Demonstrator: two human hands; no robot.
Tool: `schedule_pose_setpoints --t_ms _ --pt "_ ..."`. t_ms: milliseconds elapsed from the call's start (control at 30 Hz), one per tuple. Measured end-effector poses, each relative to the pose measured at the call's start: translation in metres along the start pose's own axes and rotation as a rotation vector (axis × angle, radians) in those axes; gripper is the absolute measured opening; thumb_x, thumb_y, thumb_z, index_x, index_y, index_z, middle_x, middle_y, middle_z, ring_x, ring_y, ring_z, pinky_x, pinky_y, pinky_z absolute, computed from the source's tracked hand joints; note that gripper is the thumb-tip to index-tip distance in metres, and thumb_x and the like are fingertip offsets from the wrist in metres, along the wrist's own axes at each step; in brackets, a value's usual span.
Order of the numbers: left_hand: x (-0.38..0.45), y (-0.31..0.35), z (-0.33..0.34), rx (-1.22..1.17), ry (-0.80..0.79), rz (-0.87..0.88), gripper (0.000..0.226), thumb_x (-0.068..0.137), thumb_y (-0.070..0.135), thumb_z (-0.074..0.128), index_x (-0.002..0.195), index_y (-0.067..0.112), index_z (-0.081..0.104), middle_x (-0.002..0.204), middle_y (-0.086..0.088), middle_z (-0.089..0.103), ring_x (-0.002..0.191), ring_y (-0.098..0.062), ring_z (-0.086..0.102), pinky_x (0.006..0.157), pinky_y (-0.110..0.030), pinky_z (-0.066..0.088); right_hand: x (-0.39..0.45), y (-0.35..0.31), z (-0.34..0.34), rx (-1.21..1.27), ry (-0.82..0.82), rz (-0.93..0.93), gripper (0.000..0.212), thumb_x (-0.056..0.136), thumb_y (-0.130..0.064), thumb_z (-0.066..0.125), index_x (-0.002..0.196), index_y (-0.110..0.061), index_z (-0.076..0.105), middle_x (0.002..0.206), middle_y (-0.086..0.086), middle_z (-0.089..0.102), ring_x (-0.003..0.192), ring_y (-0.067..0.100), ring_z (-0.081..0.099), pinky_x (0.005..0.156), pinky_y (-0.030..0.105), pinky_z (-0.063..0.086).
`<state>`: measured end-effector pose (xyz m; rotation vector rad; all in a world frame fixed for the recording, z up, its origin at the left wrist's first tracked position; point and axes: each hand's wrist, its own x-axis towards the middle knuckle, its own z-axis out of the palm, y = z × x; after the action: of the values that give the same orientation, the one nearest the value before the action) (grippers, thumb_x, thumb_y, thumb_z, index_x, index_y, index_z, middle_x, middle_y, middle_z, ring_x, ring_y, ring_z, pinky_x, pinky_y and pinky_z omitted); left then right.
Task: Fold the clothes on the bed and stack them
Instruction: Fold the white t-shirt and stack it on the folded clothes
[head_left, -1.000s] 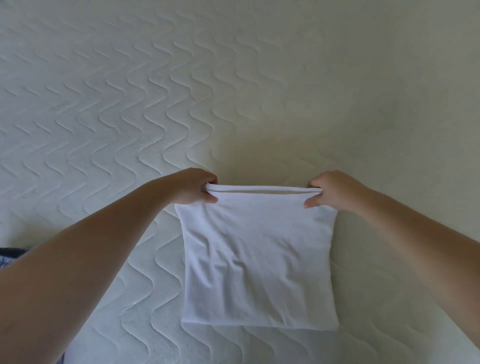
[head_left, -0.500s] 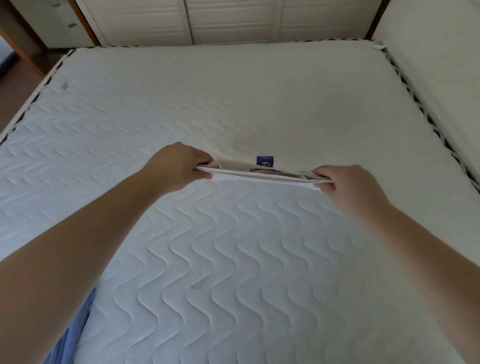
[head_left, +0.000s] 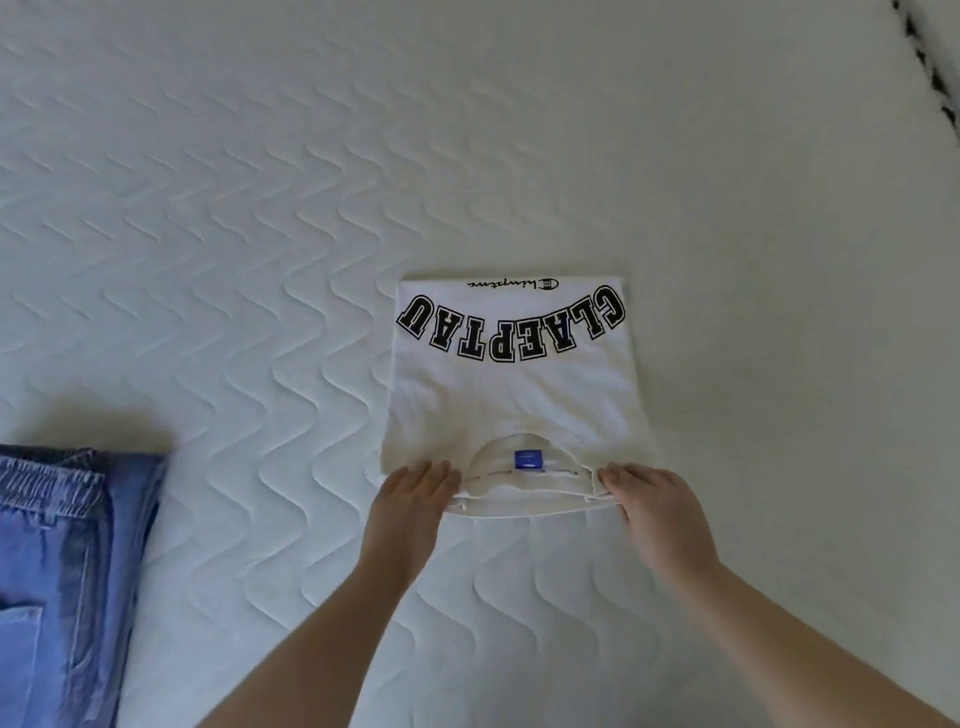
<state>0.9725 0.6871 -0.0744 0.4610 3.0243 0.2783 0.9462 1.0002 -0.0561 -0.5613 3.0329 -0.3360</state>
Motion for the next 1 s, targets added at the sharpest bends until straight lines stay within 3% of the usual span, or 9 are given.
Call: schedule_pose_setpoints --t_ms 167,267,333,433,533,600,800,933,1000 --pt "-0.046 0.020 0.032 0.020 -0.231 -0.112 0.076 0.068 0.017 0.084 0.137 0.005 0.055 0.143 -0.015 0.052 0.130 -0.032 0.052 0.100 -0.046 0.050 -0.040 -0.007 0.019 -0.027 -0.183 0.119 0.060 0.043 0.005 0.088 0.099 -0.007 0.075 0.093 0.008 0.074 0.079 0.029 0.072 0.066 0.040 0.057" --pt "-0.047 0.012 0.027 -0.066 -0.141 -0.069 0.054 0.093 0.032 0.052 0.142 0.011 0.050 0.148 -0.010 0.047 0.136 -0.029 0.046 0.107 -0.048 0.043 -0.037 -0.006 0.017 0.063 -0.202 0.283 0.036 0.074 -0.001 0.072 0.106 -0.016 0.072 0.101 0.003 0.073 0.091 0.029 0.067 0.076 0.038 0.051" --pt "-0.036 0.002 0.018 -0.169 -0.036 -0.205 0.045 0.097 0.028 0.047 0.138 0.011 0.054 0.144 -0.012 0.052 0.133 -0.030 0.049 0.106 -0.049 0.043 -0.028 -0.001 0.018 0.165 -0.143 0.455 0.030 0.086 -0.005 0.063 0.114 -0.011 0.068 0.110 0.008 0.069 0.098 0.034 0.063 0.083 0.041 0.048" --pt "-0.012 -0.017 0.006 -0.406 0.042 -0.692 0.045 0.097 0.026 0.058 0.138 0.008 0.051 0.137 -0.015 0.053 0.127 -0.033 0.050 0.104 -0.046 0.043 -0.004 0.009 0.022 0.424 -0.066 0.759 0.037 0.092 -0.011 0.060 0.128 -0.004 0.057 0.122 0.017 0.059 0.113 0.034 0.055 0.095 0.040 0.044" --pt "0.007 -0.032 0.000 -0.595 -0.011 -0.996 0.041 0.095 0.035 0.060 0.127 0.009 0.058 0.116 -0.009 0.067 0.102 -0.022 0.061 0.083 -0.030 0.044 0.014 0.019 0.031 0.494 -0.111 0.866 0.031 0.092 -0.015 0.058 0.120 -0.002 0.061 0.114 0.019 0.064 0.107 0.035 0.058 0.087 0.036 0.044" --pt "0.012 -0.032 0.002 -0.636 -0.051 -1.034 0.034 0.092 0.035 0.066 0.115 0.010 0.065 0.103 -0.003 0.072 0.087 -0.013 0.058 0.076 -0.023 0.038 0.019 0.022 0.036 0.450 -0.137 0.903 0.029 0.092 -0.019 0.058 0.114 -0.002 0.065 0.108 0.021 0.065 0.101 0.037 0.059 0.080 0.035 0.042" --pt "0.016 -0.030 0.011 -0.654 -0.063 -1.109 0.030 0.087 0.029 0.072 0.110 0.010 0.068 0.099 0.000 0.071 0.087 -0.015 0.059 0.077 -0.024 0.041 0.021 0.029 0.041 0.437 -0.110 0.944 0.022 0.090 -0.020 0.063 0.103 -0.003 0.069 0.099 0.014 0.070 0.095 0.032 0.062 0.070 0.028 0.036" --pt "0.012 -0.030 0.009 -0.908 0.086 -1.187 0.012 0.086 0.031 0.074 0.088 0.022 0.066 0.083 0.007 0.070 0.086 -0.018 0.067 0.071 -0.021 0.047 0.019 0.036 0.036 0.498 -0.098 0.944 0.022 0.093 -0.023 0.063 0.102 -0.003 0.068 0.093 0.008 0.069 0.089 0.025 0.060 0.068 0.023 0.030" --pt "0.006 -0.031 0.008 -1.115 0.146 -1.207 0.011 0.086 0.030 0.074 0.086 0.021 0.068 0.083 0.001 0.073 0.083 -0.019 0.070 0.077 -0.026 0.054 0.014 0.038 0.034 0.620 -0.110 0.957 0.023 0.095 -0.024 0.061 0.103 -0.002 0.065 0.086 0.003 0.067 0.080 0.022 0.060 0.073 0.029 0.039"
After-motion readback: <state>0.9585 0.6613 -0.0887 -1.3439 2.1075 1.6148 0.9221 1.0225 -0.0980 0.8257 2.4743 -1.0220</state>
